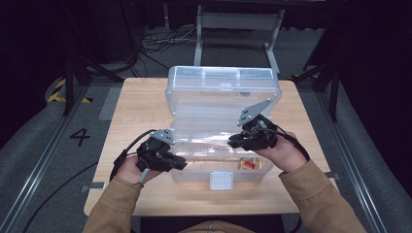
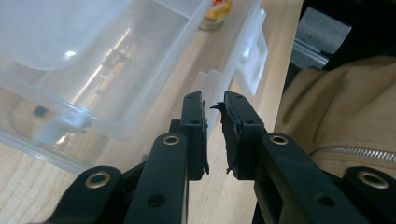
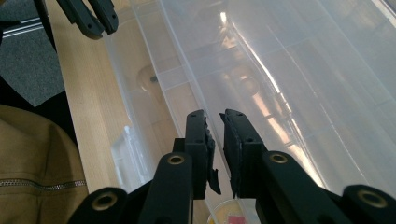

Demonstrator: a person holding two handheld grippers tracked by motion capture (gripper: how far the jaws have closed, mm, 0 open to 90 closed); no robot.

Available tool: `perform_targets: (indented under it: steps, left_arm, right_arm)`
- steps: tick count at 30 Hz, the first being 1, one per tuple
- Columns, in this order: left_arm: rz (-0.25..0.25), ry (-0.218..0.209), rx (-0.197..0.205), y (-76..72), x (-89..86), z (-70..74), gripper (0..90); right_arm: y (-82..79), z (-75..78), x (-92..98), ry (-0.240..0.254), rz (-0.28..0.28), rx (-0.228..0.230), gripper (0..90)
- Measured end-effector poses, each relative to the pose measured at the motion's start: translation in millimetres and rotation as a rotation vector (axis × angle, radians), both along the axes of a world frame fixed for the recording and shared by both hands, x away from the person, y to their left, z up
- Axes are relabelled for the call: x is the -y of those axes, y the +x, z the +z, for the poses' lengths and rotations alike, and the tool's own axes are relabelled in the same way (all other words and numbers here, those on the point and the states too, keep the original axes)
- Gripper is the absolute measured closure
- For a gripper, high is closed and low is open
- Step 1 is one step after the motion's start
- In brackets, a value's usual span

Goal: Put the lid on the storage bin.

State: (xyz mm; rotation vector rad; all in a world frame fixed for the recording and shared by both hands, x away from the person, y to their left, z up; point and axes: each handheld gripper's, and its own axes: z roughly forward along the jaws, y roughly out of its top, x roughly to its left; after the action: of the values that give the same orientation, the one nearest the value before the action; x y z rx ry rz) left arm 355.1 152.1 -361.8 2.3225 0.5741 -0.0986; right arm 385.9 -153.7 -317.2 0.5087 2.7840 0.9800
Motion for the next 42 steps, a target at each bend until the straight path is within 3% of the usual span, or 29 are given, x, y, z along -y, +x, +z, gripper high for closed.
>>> perform_targets:
  steps: [4,9,24,35,42]
  left_arm:
    - [0.022,-0.043,0.021,-0.1,-5.7,6.9,79.7]
    - [0.055,-0.130,0.046,-0.8,-13.6,14.9,80.9]
    - [0.283,-0.296,0.127,3.3,-30.8,30.6,89.0]
    - [0.399,-0.359,0.173,8.6,-32.7,41.1,89.4]
    - [0.429,-0.358,0.181,9.8,-34.8,42.3,89.6]
  right_arm:
    - [-0.5,-0.3,-0.1,-0.001,0.000,0.001,80.1]
    - [-1.1,-0.7,0.0,0.001,-0.001,0.000,80.1]
    - [-3.8,-3.5,0.3,0.006,-0.003,-0.001,80.0]
    - [-8.3,-8.1,1.0,0.006,0.000,-0.010,79.8]
    - [-12.5,-14.8,0.9,0.004,0.015,-0.035,79.7]
